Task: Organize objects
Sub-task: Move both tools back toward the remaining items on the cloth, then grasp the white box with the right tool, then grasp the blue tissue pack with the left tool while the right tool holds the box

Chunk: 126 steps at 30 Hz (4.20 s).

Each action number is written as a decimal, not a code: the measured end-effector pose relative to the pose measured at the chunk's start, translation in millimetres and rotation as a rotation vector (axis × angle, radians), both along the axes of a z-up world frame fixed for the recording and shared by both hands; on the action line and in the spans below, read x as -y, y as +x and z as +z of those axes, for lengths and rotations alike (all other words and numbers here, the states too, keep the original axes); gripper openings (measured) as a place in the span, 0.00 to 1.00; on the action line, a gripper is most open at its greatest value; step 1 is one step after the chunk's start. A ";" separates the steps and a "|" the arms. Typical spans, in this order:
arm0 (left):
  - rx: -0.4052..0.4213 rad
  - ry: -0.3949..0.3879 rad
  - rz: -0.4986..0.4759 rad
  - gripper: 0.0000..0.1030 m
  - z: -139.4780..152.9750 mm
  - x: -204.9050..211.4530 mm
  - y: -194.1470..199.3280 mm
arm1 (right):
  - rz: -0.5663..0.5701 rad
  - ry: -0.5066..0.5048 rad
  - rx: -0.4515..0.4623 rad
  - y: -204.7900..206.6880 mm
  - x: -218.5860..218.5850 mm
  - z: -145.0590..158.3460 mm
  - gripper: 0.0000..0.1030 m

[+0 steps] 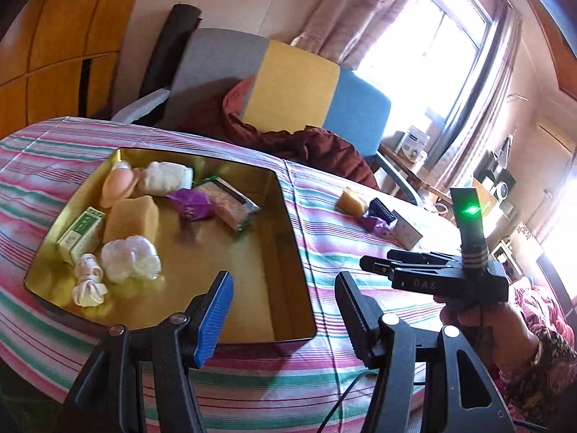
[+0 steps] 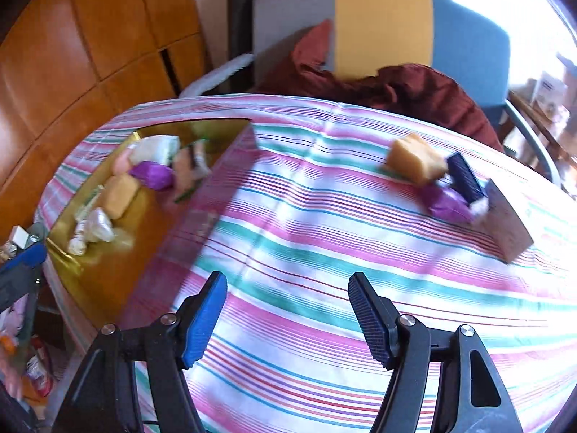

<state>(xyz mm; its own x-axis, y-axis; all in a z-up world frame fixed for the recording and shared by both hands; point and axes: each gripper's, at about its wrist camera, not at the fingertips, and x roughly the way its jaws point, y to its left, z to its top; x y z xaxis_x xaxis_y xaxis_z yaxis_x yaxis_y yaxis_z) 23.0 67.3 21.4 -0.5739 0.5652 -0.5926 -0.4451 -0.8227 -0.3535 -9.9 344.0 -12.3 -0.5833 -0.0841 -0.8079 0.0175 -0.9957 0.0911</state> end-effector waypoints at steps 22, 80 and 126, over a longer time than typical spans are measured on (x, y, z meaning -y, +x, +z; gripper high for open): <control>0.018 -0.107 -0.236 0.58 -6.5 -97.4 27.8 | -0.231 0.140 -0.001 6.2 -180.0 12.8 0.81; 0.420 -0.164 -0.206 0.57 -72.4 -399.1 -179.0 | -0.363 -0.070 0.172 -45.3 -292.4 -47.0 0.50; 0.294 -0.315 -0.168 0.65 -82.1 -398.2 -145.9 | -0.395 -0.128 0.149 -44.3 -286.9 -47.1 0.50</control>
<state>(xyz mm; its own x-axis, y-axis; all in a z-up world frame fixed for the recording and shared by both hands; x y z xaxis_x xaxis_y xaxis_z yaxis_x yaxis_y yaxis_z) -122.9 465.5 -60.7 -0.2719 0.4026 -0.8741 -0.5000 -0.8352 -0.2291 -54.1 631.0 -59.4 -0.4690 0.0168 -0.8830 -0.3849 -0.9038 0.1872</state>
